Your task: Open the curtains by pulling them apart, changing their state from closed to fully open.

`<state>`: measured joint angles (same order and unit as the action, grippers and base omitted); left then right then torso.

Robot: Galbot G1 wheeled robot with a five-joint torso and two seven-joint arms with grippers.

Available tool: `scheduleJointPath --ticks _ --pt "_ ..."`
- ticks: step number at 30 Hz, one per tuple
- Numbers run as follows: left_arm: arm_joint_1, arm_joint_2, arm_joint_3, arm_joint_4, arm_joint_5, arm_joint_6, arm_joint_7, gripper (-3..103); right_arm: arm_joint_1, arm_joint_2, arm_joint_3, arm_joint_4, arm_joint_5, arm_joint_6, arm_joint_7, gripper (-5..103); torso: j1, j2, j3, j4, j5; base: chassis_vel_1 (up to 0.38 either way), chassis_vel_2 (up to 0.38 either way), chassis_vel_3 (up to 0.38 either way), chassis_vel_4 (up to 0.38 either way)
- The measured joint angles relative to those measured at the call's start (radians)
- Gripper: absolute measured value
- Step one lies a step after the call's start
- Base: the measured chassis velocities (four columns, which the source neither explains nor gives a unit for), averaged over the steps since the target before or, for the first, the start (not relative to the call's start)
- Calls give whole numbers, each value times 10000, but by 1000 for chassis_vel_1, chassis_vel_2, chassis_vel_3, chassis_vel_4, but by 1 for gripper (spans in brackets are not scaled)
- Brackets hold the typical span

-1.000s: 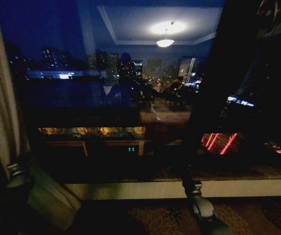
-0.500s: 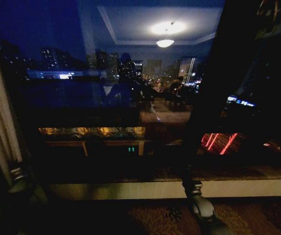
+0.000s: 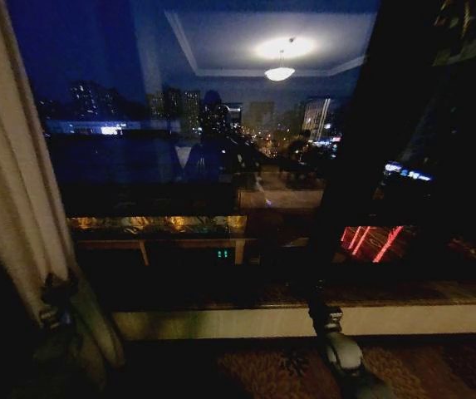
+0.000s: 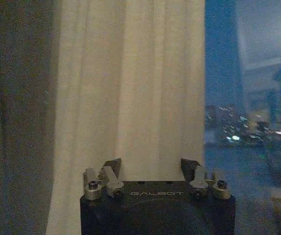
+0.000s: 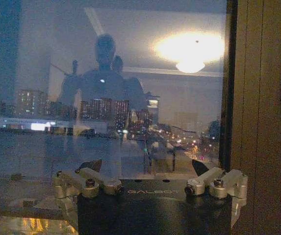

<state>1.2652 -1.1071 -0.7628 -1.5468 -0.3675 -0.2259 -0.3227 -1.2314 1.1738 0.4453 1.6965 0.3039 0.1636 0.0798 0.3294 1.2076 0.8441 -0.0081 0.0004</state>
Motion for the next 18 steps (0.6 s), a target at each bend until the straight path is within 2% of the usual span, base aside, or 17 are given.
scheduleJointPath --ticks 1,4,6,7,9,12,13,16,18 --pt "280 -176 1 -309 9 1 72 72 0 0 1 0 0 0 0 100 0 -1 1 1 -5 0 0 0 0" --pt "741 -494 36 -845 47 -78 219 78 0 1 1 0 0 1 0 100 0 0 0 1 -1 0 0 0 0" --pt "1175 -784 122 -1314 169 -324 519 89 0 0 0 0 0 1 0 100 0 0 0 0 -3 0 0 0 0" --pt "1175 -784 122 -1314 169 -324 519 89 0 0 0 0 0 1 0 100 0 0 0 0 -3 0 0 0 0" --pt "1478 -952 217 -1664 159 -594 1006 97 0 0 1 0 0 0 0 100 0 0 0 0 -2 0 0 0 0" --pt "1805 -1081 334 -1971 -342 -1076 2160 100 0 0 1 0 0 1 1 100 0 0 0 0 -2 0 0 0 0" --pt "1805 -1081 334 -1971 -342 -1076 2160 100 0 0 1 0 0 1 1 100 0 0 0 0 -2 0 0 0 0" --pt "2036 -1150 395 -2056 -1057 -1306 3266 100 0 0 1 0 0 0 1 100 0 0 1 0 -4 0 0 0 0" --pt "2108 -1189 410 -2132 -1335 -1282 3510 100 0 0 0 0 0 1 0 100 0 0 1 0 -5 0 0 0 0"
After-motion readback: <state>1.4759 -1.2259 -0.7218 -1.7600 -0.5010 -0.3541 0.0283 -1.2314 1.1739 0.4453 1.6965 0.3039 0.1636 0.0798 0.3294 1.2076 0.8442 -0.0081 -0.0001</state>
